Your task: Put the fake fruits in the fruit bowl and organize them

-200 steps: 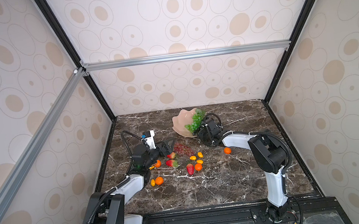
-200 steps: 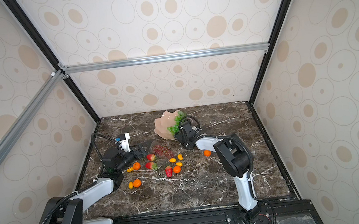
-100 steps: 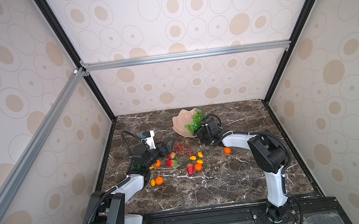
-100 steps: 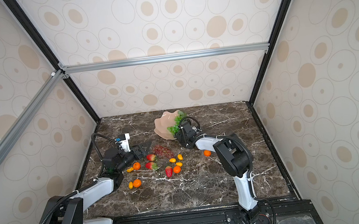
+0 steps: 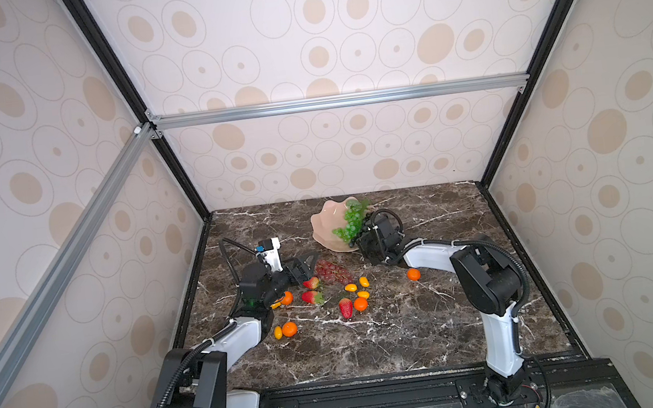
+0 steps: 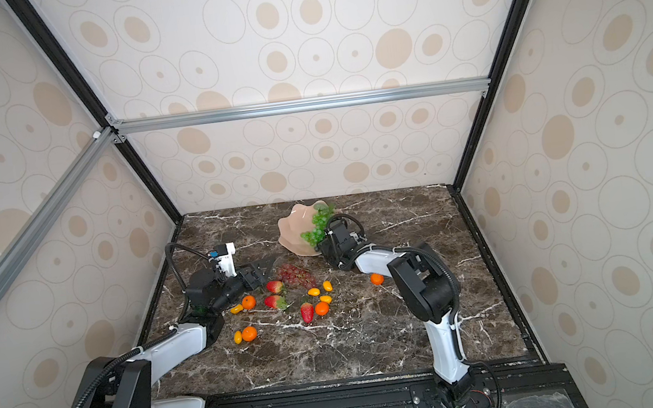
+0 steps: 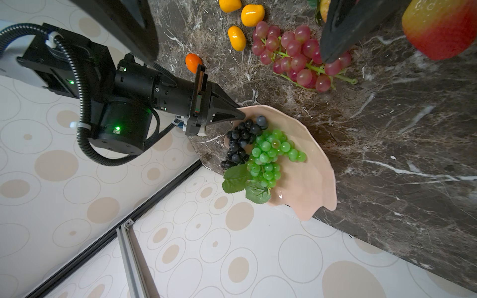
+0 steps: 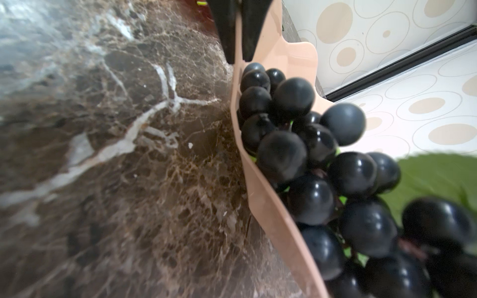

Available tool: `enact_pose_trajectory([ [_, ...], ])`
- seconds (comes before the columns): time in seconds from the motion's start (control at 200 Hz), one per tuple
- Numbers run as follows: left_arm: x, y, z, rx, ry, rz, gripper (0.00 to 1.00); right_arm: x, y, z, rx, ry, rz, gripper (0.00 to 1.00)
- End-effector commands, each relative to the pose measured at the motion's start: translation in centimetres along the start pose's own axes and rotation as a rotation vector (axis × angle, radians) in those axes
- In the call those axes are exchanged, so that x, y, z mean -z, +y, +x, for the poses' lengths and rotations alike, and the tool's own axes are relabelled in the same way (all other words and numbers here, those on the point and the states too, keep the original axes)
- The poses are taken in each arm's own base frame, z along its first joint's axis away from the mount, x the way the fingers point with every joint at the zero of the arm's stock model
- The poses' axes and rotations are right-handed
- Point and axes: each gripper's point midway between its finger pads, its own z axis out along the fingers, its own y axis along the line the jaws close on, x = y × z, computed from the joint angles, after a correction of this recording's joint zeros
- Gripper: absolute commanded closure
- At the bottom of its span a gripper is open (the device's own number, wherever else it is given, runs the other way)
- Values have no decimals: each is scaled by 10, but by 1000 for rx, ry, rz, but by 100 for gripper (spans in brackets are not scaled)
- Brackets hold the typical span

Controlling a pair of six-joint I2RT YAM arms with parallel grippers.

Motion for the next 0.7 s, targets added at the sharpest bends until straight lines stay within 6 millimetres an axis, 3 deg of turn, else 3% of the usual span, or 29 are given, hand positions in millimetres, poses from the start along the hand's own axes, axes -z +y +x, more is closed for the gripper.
enact_pose_trajectory([
  [0.0,-1,-10,-15,-6,-34,41,2,6,5,1,-28,-3,-14,97],
  [0.28,-6,-12,-14,2,-10,52,2,26,7,-13,-29,22,1,100],
  [0.695,-20,-63,2,-189,79,99,2,63,-8,-52,153,278,88,100],
])
